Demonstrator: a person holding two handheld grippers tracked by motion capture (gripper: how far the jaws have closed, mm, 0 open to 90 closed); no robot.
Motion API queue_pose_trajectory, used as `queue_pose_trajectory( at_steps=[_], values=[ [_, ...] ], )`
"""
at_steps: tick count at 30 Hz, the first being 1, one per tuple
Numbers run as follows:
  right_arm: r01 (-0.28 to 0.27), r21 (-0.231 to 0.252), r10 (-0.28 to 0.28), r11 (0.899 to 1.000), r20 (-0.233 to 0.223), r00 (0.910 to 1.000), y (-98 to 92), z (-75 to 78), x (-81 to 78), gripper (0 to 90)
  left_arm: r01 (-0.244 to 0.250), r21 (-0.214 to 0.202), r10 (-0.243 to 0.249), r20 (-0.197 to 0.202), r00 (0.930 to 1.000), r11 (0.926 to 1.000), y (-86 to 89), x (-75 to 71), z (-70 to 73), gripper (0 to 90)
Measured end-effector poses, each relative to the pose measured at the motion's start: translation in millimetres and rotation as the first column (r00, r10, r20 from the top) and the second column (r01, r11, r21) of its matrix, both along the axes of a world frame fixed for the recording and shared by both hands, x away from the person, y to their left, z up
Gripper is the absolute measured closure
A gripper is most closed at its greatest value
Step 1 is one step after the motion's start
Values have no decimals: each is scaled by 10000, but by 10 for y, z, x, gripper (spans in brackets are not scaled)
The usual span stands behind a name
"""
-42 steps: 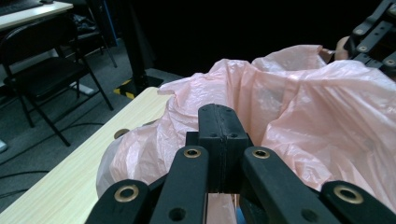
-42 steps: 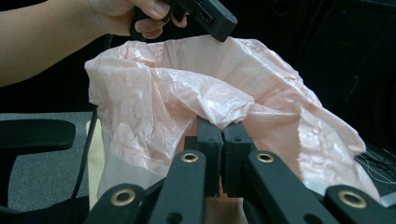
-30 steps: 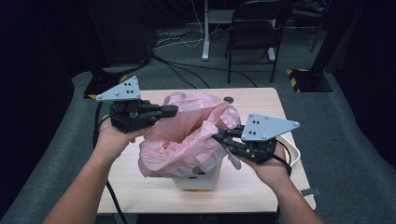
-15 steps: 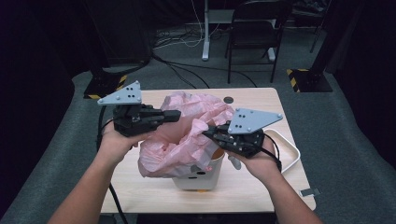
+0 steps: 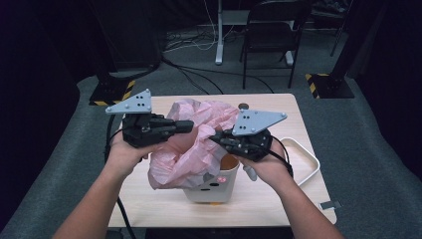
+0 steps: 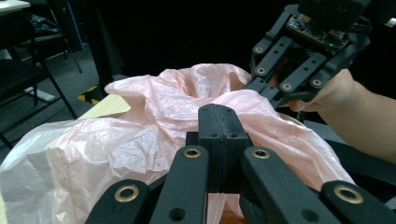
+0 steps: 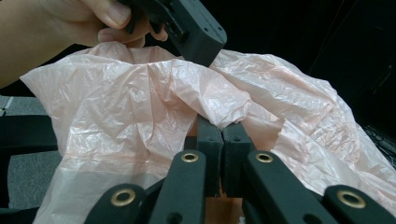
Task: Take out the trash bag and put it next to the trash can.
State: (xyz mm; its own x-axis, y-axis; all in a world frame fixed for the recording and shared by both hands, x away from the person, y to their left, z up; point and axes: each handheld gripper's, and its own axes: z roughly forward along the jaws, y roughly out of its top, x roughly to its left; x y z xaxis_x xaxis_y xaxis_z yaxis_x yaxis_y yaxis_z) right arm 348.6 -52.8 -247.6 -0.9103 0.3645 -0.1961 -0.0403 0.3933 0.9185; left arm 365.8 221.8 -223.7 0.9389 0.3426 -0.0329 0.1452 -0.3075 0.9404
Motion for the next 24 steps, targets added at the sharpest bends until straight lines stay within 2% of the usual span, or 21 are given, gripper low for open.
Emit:
queue_pose_trajectory(
  at_steps=[13, 18, 24],
  values=[
    [-276, -439, 279, 9987, 59, 9996, 182, 29, 95, 883, -142, -84, 140, -219, 9997, 9999, 82, 0, -51, 900],
    [-350, -658, 360, 9972, 140, 9993, 273, 34, 120, 883, -733, 14, 733, -294, 9969, 9973, 212, 60, -107, 900],
    [-413, -730, 423, 9965, 130, 9990, 318, 25, 153, 884, -995, -93, 988, -553, 9936, 9950, 304, 124, -179, 900]
  ],
)
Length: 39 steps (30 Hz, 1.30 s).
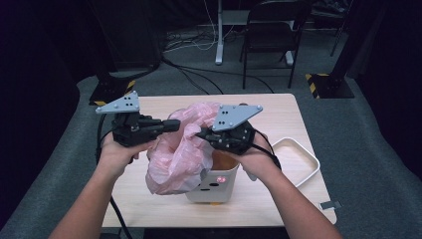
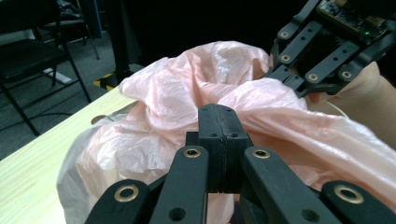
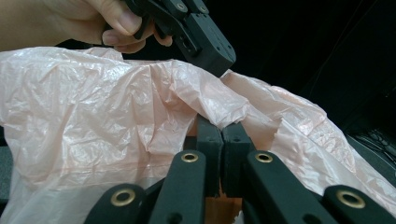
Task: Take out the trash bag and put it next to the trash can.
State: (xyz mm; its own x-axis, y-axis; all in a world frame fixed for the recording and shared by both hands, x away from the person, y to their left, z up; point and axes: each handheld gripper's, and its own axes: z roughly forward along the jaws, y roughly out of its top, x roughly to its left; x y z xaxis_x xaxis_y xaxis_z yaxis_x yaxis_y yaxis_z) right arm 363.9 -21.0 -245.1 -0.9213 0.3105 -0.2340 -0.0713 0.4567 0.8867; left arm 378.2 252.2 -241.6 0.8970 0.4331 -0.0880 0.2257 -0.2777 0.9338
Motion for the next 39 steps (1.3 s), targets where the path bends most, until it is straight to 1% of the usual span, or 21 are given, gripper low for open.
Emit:
queue_pose_trajectory(
  at_steps=[3, 4, 5, 6, 7, 8, 9, 10, 12, 15, 16, 17, 19, 20, 22, 25, 27, 29, 32, 35, 39],
  values=[
    [0, 6, 0, 10000, -7, 10000, 5, 2, 7, 884, -132, 97, 132, 46, 9999, 9999, -3, 11, -13, 885],
    [14, -23, -14, 10000, 11, 10000, 3, 1, 7, 884, -289, 132, 288, 97, 9995, 9995, -9, 15, -14, 791],
    [19, -32, -19, 10000, 19, 10000, 2, 1, 6, 884, -289, 132, 288, 97, 9995, 9995, -9, 15, -14, 747],
    [25, -29, -25, 10000, 31, 10000, -2, 1, 4, 884, -497, 209, 492, 213, 9986, 9985, -9, 15, -14, 694],
    [24, -21, -24, 10000, 43, 10000, -5, 2, 2, 884, -631, 261, 623, 292, 9976, 9977, -7, 13, -15, 649],
    [24, -21, -24, 10000, 43, 10000, -5, 2, 2, 884, -631, 261, 623, 292, 9976, 9977, -7, 13, -15, 606],
    [34, -26, -34, 10000, 50, 10000, -9, 3, -1, 884, -811, 309, 800, 365, 9961, 9962, -1, 14, -19, 606],
    [38, -8, -38, 10000, 58, 10000, -14, 5, -6, 885, -874, 339, 862, 337, 9957, 9956, 5, 19, -24, 549],
    [44, -14, -44, 10000, 101, 9999, -19, 8, -13, 884, -832, 328, 830, 70, 9965, 9960, 15, 34, -47, 473],
    [43, -9, -43, 10000, 115, 9999, -21, 9, -16, 884, -811, 288, 812, -29, 9967, 9963, 18, 38, -65, 451],
    [40, 1, -40, 10000, 124, 9999, -21, 10, -17, 884, -748, 318, 753, -170, 9970, 9967, 18, 44, -77, 451],
    [48, 0, -48, 10000, 133, 9999, -19, 10, -18, 884, -618, 427, 633, -340, 9974, 9972, 11, 49, -95, 497],
    [53, -3, -53, 10000, 125, 9999, -14, 8, -18, 884, -535, 671, 562, -390, 9977, 9963, -9, 45, -114, 574],
    [53, -10, -53, 10000, 126, 9999, -11, 7, -17, 884, -619, 836, 642, -251, 9976, 9946, -17, 39, -118, 646],
    [55, -17, -54, 10000, 122, 9999, -8, 6, -17, 884, -784, 951, 801, -139, 9967, 9924, -15, 35, -111, 727],
    [65, -28, -65, 10000, 135, 9999, -10, 6, -17, 884, -966, 887, 970, -5, 9953, 9914, 8, 37, -83, 838],
    [72, -24, -72, 10000, 143, 9999, -13, 8, -16, 884, -964, 852, 958, 116, 9953, 9917, 9, 23, -53, 890],
    [86, -30, -86, 10000, 150, 9999, -15, 9, -15, 884, -840, 743, 828, 199, 9964, 9937, -13, -9, -21, 897],
    [106, -29, -106, 9999, 159, 9998, -16, 13, -13, 885, -313, 552, 305, 142, 9994, 9980, -64, -62, 12, 899],
    [118, -50, -117, 9999, 166, 9998, -17, 16, -15, 885, 29, 466, -35, 132, 9999, 9989, -108, -107, 33, 899],
    [97, -33, -97, 9999, 181, 9998, -20, 23, -22, 886, 423, 220, -426, 133, 9990, 9989, -125, -138, 55, 899]
  ],
)
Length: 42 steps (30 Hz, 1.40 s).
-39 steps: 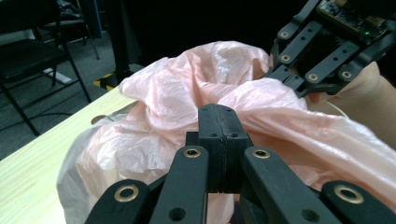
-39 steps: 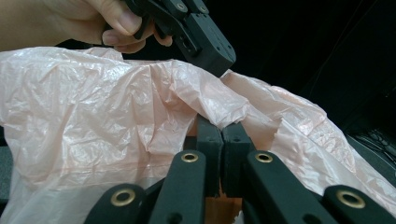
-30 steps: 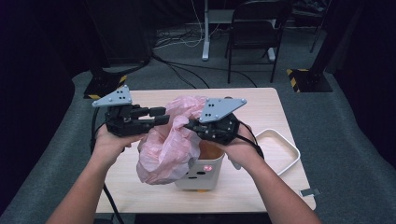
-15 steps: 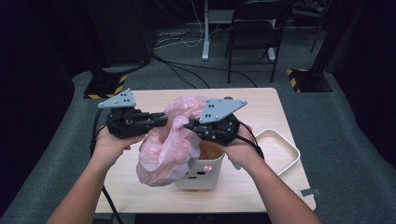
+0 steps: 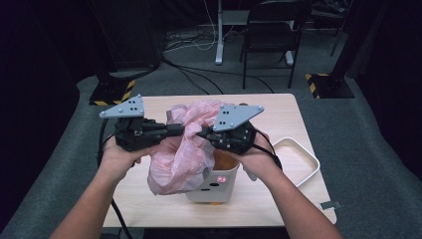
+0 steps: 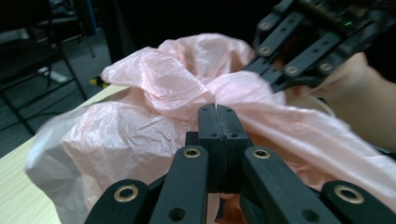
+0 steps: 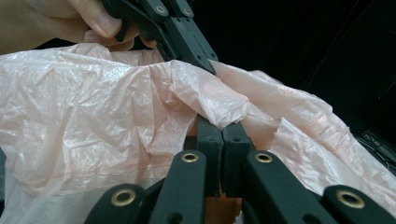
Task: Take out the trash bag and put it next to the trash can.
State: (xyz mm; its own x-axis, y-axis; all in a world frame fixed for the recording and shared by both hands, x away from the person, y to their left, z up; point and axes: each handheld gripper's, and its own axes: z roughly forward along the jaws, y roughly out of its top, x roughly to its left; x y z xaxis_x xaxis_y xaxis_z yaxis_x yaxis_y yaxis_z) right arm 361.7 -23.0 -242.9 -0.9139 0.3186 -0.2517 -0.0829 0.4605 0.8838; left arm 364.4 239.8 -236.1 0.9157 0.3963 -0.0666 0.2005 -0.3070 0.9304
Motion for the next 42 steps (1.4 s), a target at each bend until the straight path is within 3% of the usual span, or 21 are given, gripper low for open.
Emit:
queue_pose_trajectory(
  at_steps=[4, 8, 13, 17, 19, 23, 27, 31, 36, 42],
  values=[
    [-69, 29, 69, 10000, 11, 10000, 3, 11, -6, 886, 219, -127, -219, 7, 9998, 9997, -17, -18, 6, 899],
    [-128, -56, 128, 9999, -12, 9999, 24, 14, -8, 886, 750, -483, -765, -303, 9966, 9960, -25, 35, -70, 873],
    [-150, -127, 150, 9998, -28, 9999, 35, 5, -11, 886, 1086, -1273, -1209, -930, 9883, 9859, 24, 129, -121, 616],
    [-139, -152, 138, 9998, -53, 9999, 35, 1, -3, 887, 1154, -1383, -1280, -852, 9881, 9836, 20, 109, -66, 530],
    [-131, -167, 130, 9998, -60, 9999, 39, -3, -1, 886, 1127, -1327, -1226, -687, 9901, 9847, 2, 76, -8, 504],
    [-124, -164, 123, 9998, -53, 9999, 42, -4, -4, 886, 616, -790, -637, -243, 9977, 9950, -91, -5, 84, 439],
    [-99, -155, 98, 9998, -37, 9999, 34, -1, -11, 887, 79, -130, -76, 267, 9996, 9999, -153, -59, 109, 408],
    [-110, -181, 108, 9998, -90, 9999, 34, -3, -8, 886, 117, -439, -109, 191, 9998, 9990, -143, -69, 113, 396],
    [-118, -171, 116, 9998, -77, 9999, 45, -7, -6, 887, -261, -552, 274, 234, 9993, 9981, -169, -79, 146, 339],
    [-108, -140, 107, 9998, -60, 9999, 41, -5, -10, 887, -673, 47, 669, 593, 9960, 9977, -250, -123, 112, 286]
  ],
)
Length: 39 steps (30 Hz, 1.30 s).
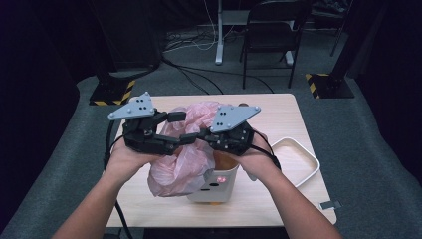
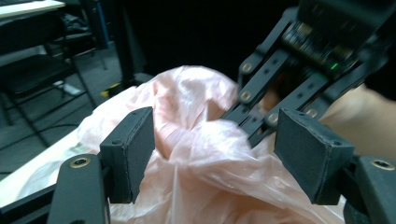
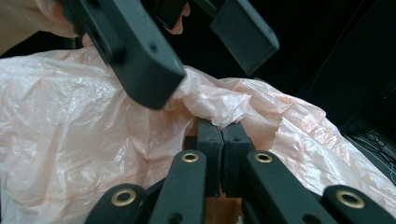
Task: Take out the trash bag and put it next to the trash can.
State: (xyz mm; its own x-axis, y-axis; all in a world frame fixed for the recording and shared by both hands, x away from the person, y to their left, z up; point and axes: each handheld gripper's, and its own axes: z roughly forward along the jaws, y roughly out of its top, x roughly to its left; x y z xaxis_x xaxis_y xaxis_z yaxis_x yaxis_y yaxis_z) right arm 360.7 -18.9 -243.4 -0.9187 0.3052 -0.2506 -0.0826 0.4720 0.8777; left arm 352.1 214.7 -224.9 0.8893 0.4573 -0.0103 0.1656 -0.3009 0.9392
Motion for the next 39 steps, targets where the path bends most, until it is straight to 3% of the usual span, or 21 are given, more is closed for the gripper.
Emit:
queue_pose_trajectory(
  at_steps=[11, 15, 28, 33, 39],
  values=[
    [88, -132, -88, 9999, 22, 10000, -2, -9, 1, 886, -278, 441, 300, -501, 9983, 9986, 114, 80, -173, 315],
    [140, -216, -138, 9997, 91, 9999, 12, -13, 0, 886, -172, 428, 198, -609, 9979, 9989, 139, 85, -201, 388],
    [304, -285, -302, 9991, 71, 9995, 14, -17, 1, 882, 461, 811, -437, -314, 9986, 9956, 113, 38, -207, 844],
    [333, -140, -334, 9993, -47, 9994, -4, -23, 9, 824, 218, 954, -216, -35, 9998, 9952, 119, 29, -188, 890],
    [427, 46, -427, 9991, 0, 9991, -37, -19, -6, 725, -67, 765, 68, -11, 10000, 9970, 193, 75, -153, 895]
  ],
)
